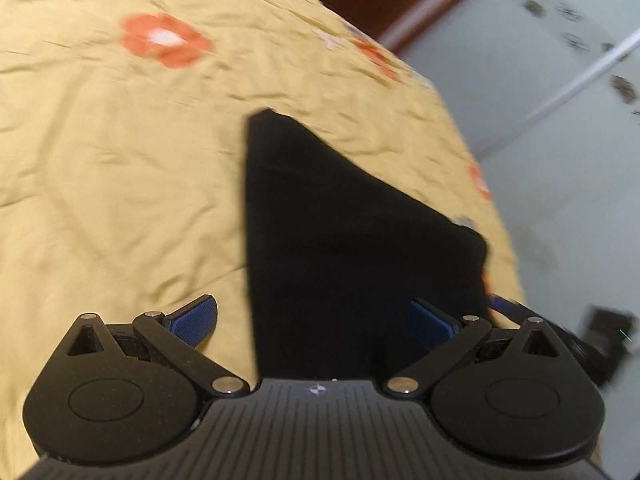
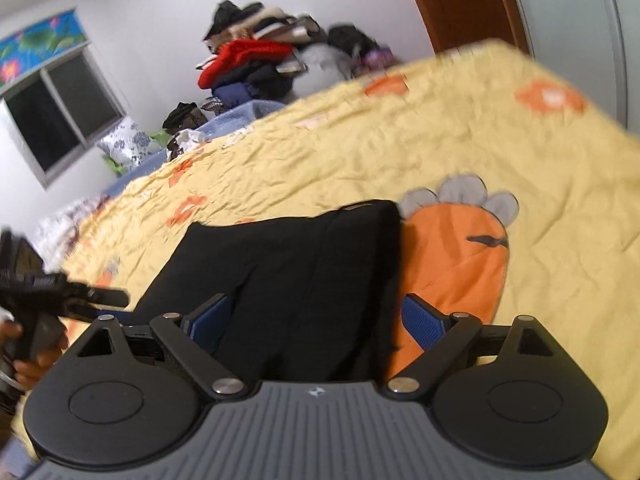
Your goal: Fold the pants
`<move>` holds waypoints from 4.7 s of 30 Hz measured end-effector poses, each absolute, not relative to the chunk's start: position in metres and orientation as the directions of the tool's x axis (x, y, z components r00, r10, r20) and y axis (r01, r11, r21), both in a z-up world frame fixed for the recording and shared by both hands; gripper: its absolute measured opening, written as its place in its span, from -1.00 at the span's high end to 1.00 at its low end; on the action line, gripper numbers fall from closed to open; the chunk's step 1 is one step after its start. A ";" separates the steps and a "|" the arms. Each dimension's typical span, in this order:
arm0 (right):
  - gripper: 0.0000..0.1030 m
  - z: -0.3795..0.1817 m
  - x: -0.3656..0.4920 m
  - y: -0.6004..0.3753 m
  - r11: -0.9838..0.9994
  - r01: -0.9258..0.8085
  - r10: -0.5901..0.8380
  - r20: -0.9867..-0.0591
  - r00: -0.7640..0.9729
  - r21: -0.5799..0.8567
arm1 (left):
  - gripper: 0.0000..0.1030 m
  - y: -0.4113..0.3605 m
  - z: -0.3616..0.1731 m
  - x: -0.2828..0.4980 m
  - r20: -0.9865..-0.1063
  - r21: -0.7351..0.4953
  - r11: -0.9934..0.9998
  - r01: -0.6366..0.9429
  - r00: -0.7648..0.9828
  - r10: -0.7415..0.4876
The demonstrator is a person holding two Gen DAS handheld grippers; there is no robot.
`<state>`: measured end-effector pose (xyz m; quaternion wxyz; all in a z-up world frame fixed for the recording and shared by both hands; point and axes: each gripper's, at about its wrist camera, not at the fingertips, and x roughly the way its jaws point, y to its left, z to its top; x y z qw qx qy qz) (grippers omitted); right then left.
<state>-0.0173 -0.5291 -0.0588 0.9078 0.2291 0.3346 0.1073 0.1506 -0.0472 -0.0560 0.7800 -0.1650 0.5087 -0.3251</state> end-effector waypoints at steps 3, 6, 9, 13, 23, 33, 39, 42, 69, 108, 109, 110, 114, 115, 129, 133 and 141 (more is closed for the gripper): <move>-0.81 -0.071 0.005 -0.553 0.805 -0.018 0.439 -0.576 0.689 0.592 | -0.98 -0.051 -0.062 0.162 -0.649 -0.642 0.676 0.361 0.214 -0.730; -0.83 -0.078 0.017 -0.562 0.742 -0.071 0.542 -0.534 0.648 0.667 | -0.98 -0.053 -0.067 0.171 -0.622 -0.674 0.641 0.365 0.186 -0.760; -0.83 -0.084 0.029 -0.565 0.662 -0.098 0.636 -0.487 0.598 0.743 | -0.98 -0.053 -0.071 0.178 -0.595 -0.702 0.603 0.378 0.154 -0.789; -0.89 -0.088 0.045 -0.564 0.605 -0.142 0.711 -0.451 0.540 0.784 | -0.99 -0.049 -0.077 0.188 -0.541 -0.755 0.546 0.364 0.124 -0.832; -0.92 -0.087 0.069 -0.542 0.513 -0.177 0.800 -0.393 0.453 0.840 | -0.98 -0.070 -0.081 0.189 -0.487 -0.772 0.481 0.416 0.098 -0.868; 0.47 -0.083 0.046 -0.532 0.665 -0.112 0.660 -0.511 0.550 0.738 | 0.61 -0.068 -0.087 0.188 -0.540 -0.741 0.563 0.365 0.173 -0.824; 0.53 -0.056 0.040 -0.512 0.669 -0.129 0.641 -0.481 0.598 0.732 | 0.71 -0.055 -0.058 0.175 -0.527 -0.676 0.588 0.445 0.266 -0.807; 0.53 -0.032 0.047 -0.496 0.653 -0.207 0.674 -0.433 0.599 0.729 | 0.71 -0.040 -0.033 0.177 -0.516 -0.623 0.616 0.481 0.340 -0.787; 0.00 0.012 0.090 -0.368 0.922 -0.259 0.381 -0.555 0.739 0.287 | -0.48 0.035 0.002 0.207 -0.706 -0.311 0.907 0.285 0.570 -0.421; -0.83 -0.011 -0.028 -0.286 0.987 -0.032 0.117 -0.565 0.817 0.158 | -1.00 0.023 0.026 0.156 -0.612 -0.391 0.873 0.291 0.626 -0.483; -0.83 -0.014 -0.027 -0.286 0.985 -0.033 0.124 -0.573 0.810 0.167 | -1.00 0.014 0.019 0.176 -0.635 -0.384 0.873 0.301 0.600 -0.486; -0.83 -0.017 -0.025 -0.286 0.985 -0.034 0.127 -0.583 0.802 0.168 | -0.97 0.007 0.009 0.193 -0.679 -0.347 0.898 0.270 0.588 -0.439; -0.83 -0.026 -0.024 -0.285 0.989 -0.038 0.118 -0.613 0.781 0.143 | -1.00 0.010 -0.046 0.255 -0.825 -0.160 0.986 0.049 0.542 -0.161; -0.83 -0.027 -0.024 -0.286 0.989 -0.035 0.116 -0.616 0.779 0.142 | -0.99 0.015 -0.049 0.256 -0.807 -0.160 0.986 0.046 0.569 -0.157; -0.84 -0.032 -0.025 -0.277 0.992 0.047 0.035 -0.600 0.799 0.121 | -0.99 -0.007 -0.018 0.117 -0.723 -0.029 0.993 0.118 0.683 -0.103; -0.84 -0.035 -0.031 -0.278 0.990 0.065 0.025 -0.608 0.793 0.126 | -0.99 -0.010 -0.020 0.082 -0.728 -0.047 0.994 0.103 0.677 -0.104; -0.84 -0.040 -0.038 -0.274 0.993 0.062 0.013 -0.606 0.795 0.104 | -0.98 -0.013 -0.030 0.057 -0.741 -0.026 0.995 0.098 0.666 -0.085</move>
